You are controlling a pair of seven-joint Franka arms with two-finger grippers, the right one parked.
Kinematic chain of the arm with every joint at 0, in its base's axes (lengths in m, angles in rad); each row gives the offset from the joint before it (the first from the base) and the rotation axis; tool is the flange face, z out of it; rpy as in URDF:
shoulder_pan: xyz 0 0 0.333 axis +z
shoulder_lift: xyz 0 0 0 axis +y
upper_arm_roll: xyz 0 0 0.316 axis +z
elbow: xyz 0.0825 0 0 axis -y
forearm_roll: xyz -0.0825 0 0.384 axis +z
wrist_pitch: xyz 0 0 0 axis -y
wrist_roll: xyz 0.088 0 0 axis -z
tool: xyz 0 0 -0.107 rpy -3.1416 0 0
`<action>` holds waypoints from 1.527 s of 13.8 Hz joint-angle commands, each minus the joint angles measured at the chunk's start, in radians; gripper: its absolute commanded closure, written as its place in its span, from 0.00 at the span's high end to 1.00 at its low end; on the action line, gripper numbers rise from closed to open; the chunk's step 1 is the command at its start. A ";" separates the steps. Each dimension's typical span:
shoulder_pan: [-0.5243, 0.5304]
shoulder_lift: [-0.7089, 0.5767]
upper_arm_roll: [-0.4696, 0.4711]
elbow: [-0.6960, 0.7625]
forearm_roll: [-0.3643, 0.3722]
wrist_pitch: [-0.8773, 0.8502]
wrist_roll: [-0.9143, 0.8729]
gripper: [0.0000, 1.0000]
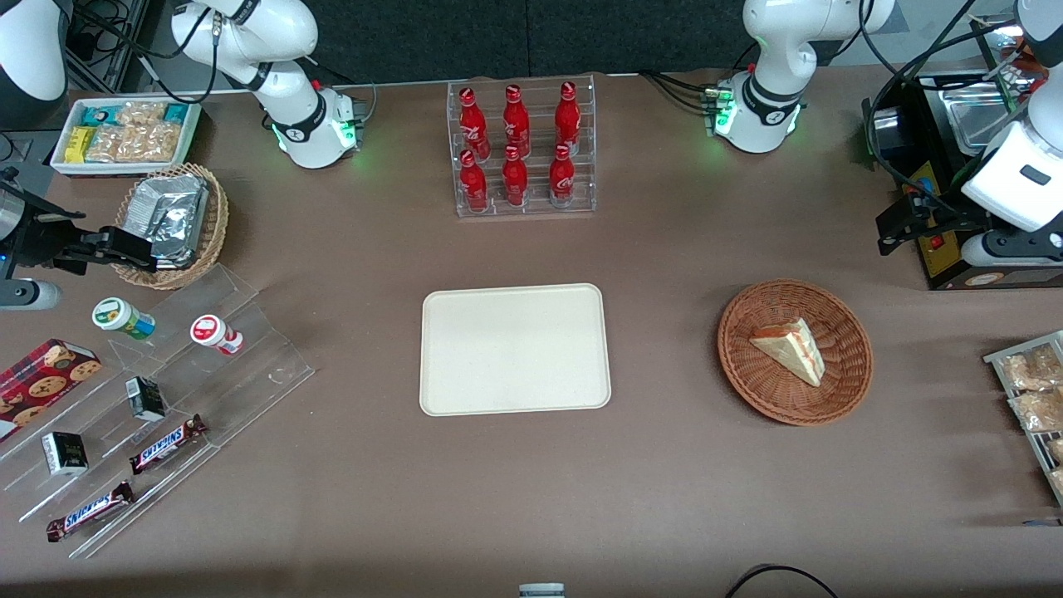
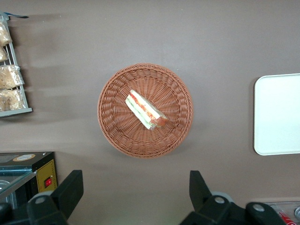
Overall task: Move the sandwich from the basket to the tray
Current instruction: 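Move the left gripper over the wrapped sandwich in the wicker basket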
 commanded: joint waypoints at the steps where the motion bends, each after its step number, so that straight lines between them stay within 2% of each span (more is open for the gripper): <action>1: 0.004 0.009 -0.007 0.028 0.003 -0.024 0.001 1.00; 6: 0.004 0.011 -0.006 0.014 0.008 -0.027 -0.026 1.00; 10: 0.013 0.072 -0.003 0.023 0.002 -0.124 -0.137 1.00; 13: 0.015 0.127 -0.001 0.015 0.002 -0.112 -0.279 1.00; 15: 0.015 0.152 -0.001 -0.003 0.000 -0.063 -0.473 1.00; 18: 0.006 0.151 -0.003 -0.145 0.003 0.118 -0.672 1.00; 21: 0.004 0.146 -0.003 -0.264 0.000 0.262 -0.743 1.00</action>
